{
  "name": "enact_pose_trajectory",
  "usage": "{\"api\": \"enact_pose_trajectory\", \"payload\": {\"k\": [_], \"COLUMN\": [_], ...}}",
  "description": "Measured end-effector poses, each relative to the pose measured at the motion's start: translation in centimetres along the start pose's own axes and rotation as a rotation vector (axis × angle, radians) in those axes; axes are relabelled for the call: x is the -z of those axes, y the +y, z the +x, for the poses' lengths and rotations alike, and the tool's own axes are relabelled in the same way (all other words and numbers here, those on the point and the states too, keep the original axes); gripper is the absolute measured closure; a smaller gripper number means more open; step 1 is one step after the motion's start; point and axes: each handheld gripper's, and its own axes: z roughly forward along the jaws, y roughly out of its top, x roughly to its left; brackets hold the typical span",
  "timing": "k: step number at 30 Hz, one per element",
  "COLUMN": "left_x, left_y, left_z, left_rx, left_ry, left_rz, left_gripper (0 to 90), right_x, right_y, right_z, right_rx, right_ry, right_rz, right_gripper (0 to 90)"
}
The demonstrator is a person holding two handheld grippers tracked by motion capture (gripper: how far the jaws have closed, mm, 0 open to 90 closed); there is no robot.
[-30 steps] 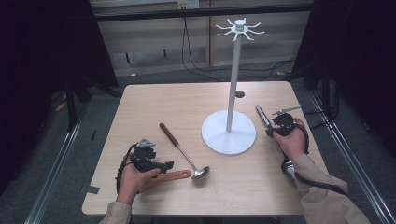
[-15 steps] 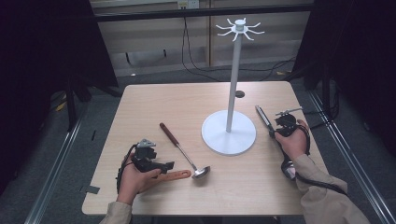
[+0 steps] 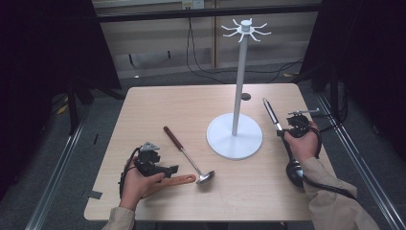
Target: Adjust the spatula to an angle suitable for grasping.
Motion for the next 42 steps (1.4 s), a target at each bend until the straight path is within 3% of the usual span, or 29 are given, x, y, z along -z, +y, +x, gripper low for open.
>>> {"api": "enact_pose_trajectory", "payload": {"k": [3, 4, 9, 17, 28, 42], "left_x": [0.1, 0.1, 0.2, 0.2, -0.2, -0.7], "left_y": [0.1, 0.1, 0.3, 0.5, 0.7, 1.1], "left_z": [-0.1, -0.1, 0.0, -0.1, -0.4, -0.6], "left_rx": [0.0, -0.003, -0.004, -0.009, -0.007, -0.01], "left_ry": [0.003, 0.001, -0.005, -0.007, -0.018, -0.024], "left_rz": [-0.008, -0.012, -0.013, -0.024, -0.027, -0.026], "left_gripper": [8.8, 8.8, 8.9, 8.9, 8.9, 8.8], "right_x": [0.9, 1.5, 2.8, 4.8, 7.7, 10.3], "right_y": [0.4, 0.6, 1.0, 1.3, 0.9, 0.6], "right_z": [0.1, 0.2, 1.2, 2.8, 4.1, 5.3], "right_rx": [-0.004, 0.006, 0.018, 0.044, 0.024, 0.056], "right_ry": [0.025, 0.04, 0.098, 0.152, 0.23, 0.256], "right_rz": [-0.068, -0.114, -0.18, -0.292, -0.422, -0.53], "right_gripper": [75.8, 75.8, 75.9, 76.0, 76.0, 75.9]}}
